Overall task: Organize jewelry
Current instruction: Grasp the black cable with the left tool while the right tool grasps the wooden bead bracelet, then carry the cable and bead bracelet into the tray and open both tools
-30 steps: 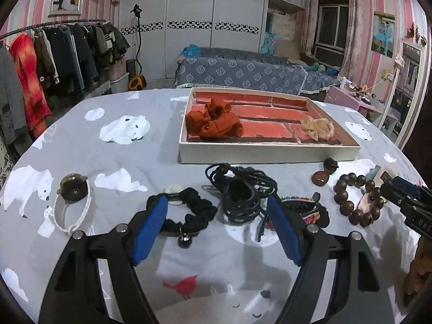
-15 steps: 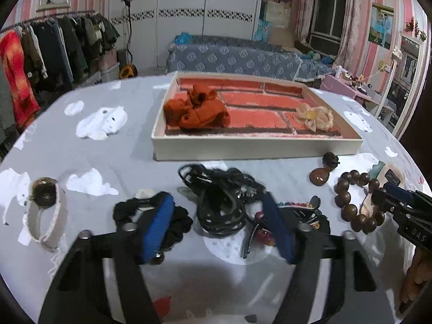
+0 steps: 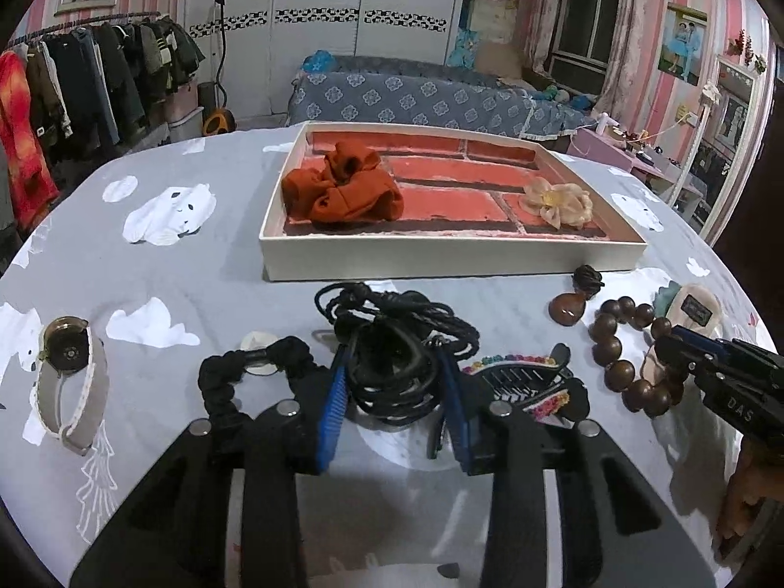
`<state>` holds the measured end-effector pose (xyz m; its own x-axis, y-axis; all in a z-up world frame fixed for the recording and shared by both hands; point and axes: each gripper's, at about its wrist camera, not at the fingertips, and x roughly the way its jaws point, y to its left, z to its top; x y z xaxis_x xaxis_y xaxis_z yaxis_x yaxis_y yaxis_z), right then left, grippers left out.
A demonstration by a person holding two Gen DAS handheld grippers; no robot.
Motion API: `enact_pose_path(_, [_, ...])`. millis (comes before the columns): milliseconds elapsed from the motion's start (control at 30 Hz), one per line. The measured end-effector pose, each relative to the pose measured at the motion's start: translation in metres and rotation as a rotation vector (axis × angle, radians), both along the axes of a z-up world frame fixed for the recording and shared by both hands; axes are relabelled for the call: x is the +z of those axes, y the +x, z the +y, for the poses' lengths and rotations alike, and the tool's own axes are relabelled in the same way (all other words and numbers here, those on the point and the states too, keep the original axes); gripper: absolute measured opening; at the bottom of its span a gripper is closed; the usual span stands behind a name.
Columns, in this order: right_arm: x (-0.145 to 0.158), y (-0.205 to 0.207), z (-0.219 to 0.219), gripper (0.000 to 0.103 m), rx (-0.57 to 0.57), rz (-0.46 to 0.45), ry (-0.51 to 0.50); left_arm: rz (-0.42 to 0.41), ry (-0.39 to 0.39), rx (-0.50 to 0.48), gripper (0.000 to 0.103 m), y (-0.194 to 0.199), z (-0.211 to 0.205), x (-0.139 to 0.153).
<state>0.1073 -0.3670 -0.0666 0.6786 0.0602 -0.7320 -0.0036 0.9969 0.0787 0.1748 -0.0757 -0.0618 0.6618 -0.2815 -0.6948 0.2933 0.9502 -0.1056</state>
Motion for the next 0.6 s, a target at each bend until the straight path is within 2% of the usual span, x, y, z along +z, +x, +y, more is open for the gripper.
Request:
enact_pose_path(33, [0.0, 0.0, 0.001, 0.02, 0.003, 0.0, -0.002, 0.002, 0.001, -0.002, 0.036, -0.001, 0.0, 0.0])
enact_pose_path(333, [0.004, -0.006, 0.003, 0.02, 0.005, -0.009, -0.01, 0.017, 0.017, -0.006, 0.036, -0.014, 0.005, 0.001])
enact_pose_path(600, [0.012, -0.02, 0.004, 0.02, 0.007, -0.033, 0.002, -0.003, 0.017, -0.001, 0.036, -0.028, 0.011, 0.007])
